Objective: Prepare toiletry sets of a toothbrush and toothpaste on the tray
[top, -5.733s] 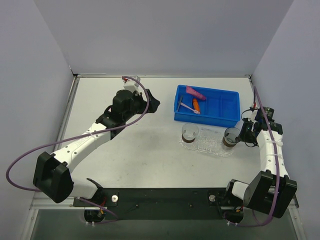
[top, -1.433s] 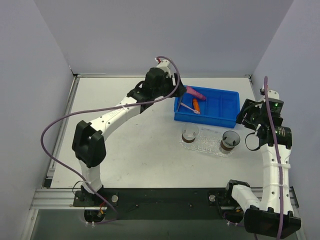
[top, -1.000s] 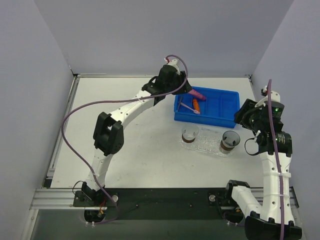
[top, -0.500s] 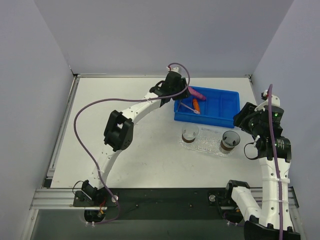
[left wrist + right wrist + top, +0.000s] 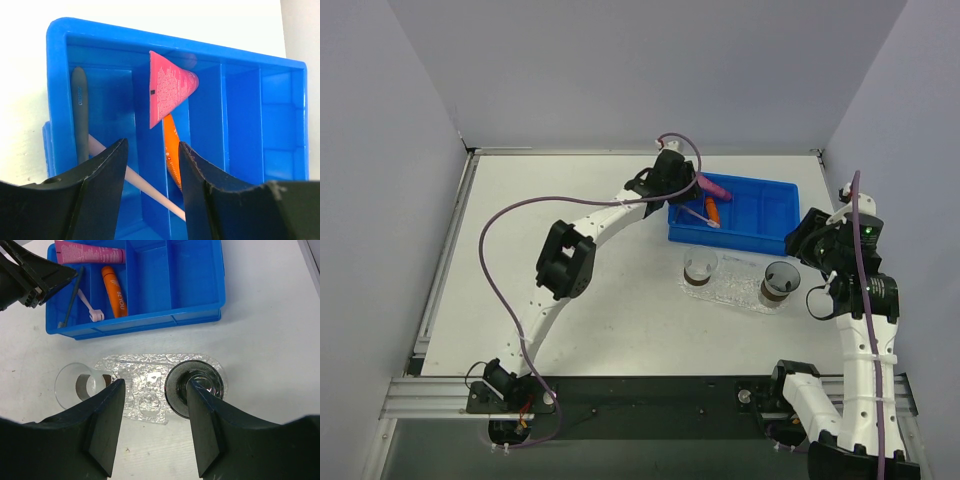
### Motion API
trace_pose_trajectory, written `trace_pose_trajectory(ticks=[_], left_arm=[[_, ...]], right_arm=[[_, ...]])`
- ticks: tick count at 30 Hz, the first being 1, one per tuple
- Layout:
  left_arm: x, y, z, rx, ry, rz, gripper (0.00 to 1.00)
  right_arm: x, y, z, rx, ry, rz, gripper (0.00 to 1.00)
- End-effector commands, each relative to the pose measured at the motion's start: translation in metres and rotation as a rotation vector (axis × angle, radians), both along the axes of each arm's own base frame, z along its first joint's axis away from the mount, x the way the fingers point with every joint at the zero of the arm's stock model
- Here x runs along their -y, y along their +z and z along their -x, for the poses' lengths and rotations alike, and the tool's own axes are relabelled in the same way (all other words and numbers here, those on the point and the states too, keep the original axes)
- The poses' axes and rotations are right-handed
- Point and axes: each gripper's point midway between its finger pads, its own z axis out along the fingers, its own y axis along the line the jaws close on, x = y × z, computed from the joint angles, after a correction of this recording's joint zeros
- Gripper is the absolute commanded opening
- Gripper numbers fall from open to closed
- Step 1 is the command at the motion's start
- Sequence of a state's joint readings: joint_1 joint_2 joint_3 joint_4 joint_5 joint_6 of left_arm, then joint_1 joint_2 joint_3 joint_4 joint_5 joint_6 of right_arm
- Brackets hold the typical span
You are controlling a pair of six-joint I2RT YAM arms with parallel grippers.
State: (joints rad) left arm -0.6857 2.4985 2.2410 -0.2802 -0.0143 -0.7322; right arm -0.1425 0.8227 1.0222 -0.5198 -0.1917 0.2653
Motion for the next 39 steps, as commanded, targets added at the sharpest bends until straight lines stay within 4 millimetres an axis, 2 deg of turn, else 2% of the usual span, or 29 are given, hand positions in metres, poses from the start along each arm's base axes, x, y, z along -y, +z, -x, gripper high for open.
trace_pose_trajectory(ticks=[1, 5, 15, 18, 27, 32, 39], left_arm=[[0.014, 0.042, -0.022, 0.096, -0.008, 0.148, 0.55], [0.014, 0.048, -0.032, 0.110, 0.012, 0.182, 0.55], [0.007, 0.035, -0.048, 0.088, 0.063, 0.198, 0.55], [0.006, 0.032, -0.050, 0.085, 0.069, 0.199, 0.55], [0.013, 0.041, -0.051, 0.109, 0.041, 0.240, 0.53], [0.017, 0.042, -0.048, 0.108, 0.024, 0.254, 0.46], [0.019, 0.044, -0.047, 0.108, 0.013, 0.263, 0.28]], right_arm=[[-0.002, 0.000, -0.005, 0.015, 0.004, -0.007, 0.48], [-0.001, -0.003, -0.006, 0.003, 0.003, -0.007, 0.48], [-0.002, -0.010, -0.009, -0.026, 0.011, -0.006, 0.48], [-0.001, -0.011, -0.009, -0.031, 0.010, -0.003, 0.48], [-0.002, -0.018, -0.008, -0.055, 0.017, -0.007, 0.48], [-0.002, -0.021, -0.007, -0.064, 0.020, -0.004, 0.47], [-0.002, -0.023, -0.006, -0.070, 0.019, -0.004, 0.47]])
